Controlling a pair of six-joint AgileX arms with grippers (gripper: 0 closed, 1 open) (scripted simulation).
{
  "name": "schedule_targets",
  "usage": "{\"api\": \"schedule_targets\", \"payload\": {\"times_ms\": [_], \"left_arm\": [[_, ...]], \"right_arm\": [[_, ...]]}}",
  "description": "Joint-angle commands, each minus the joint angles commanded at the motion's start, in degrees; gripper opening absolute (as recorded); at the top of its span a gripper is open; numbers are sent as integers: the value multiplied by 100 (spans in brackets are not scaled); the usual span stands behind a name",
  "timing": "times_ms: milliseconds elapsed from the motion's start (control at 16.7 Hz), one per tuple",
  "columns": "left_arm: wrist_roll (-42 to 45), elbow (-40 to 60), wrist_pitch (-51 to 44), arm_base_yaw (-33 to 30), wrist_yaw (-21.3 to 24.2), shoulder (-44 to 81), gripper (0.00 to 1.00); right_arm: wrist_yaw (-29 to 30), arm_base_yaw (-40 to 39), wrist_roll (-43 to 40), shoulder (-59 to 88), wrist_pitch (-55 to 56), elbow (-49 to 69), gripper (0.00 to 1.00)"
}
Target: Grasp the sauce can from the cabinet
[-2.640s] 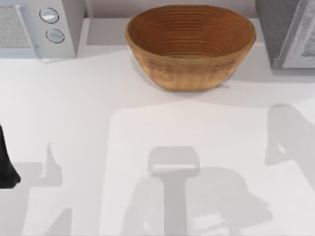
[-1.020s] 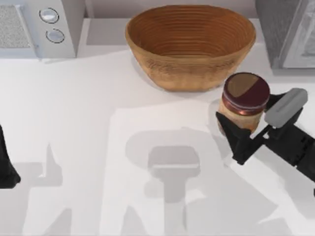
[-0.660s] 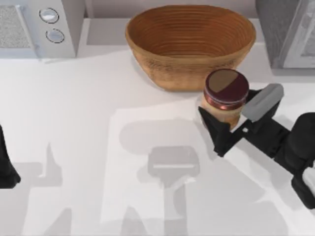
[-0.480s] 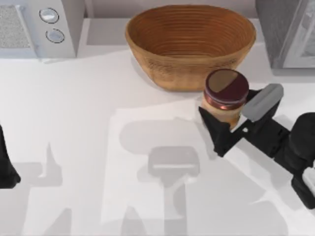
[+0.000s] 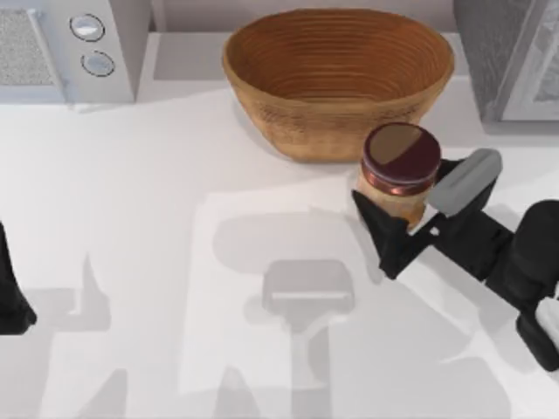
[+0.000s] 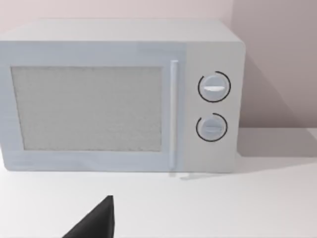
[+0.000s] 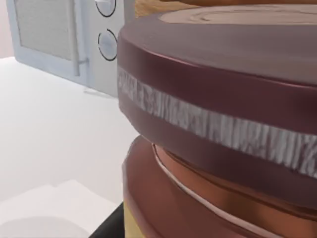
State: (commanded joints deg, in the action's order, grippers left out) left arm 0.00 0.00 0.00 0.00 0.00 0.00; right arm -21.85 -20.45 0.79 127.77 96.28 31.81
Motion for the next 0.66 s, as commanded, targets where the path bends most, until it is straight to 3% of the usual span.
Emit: {"api": "schedule_targets", "payload": {"times_ms": [300, 660], "left_arm": [[0, 0, 0, 0, 0, 0, 100], [0, 0, 0, 0, 0, 0, 100]], "right_arm": [[0, 0, 0, 0, 0, 0, 98], [0, 0, 0, 0, 0, 0, 100]]}}
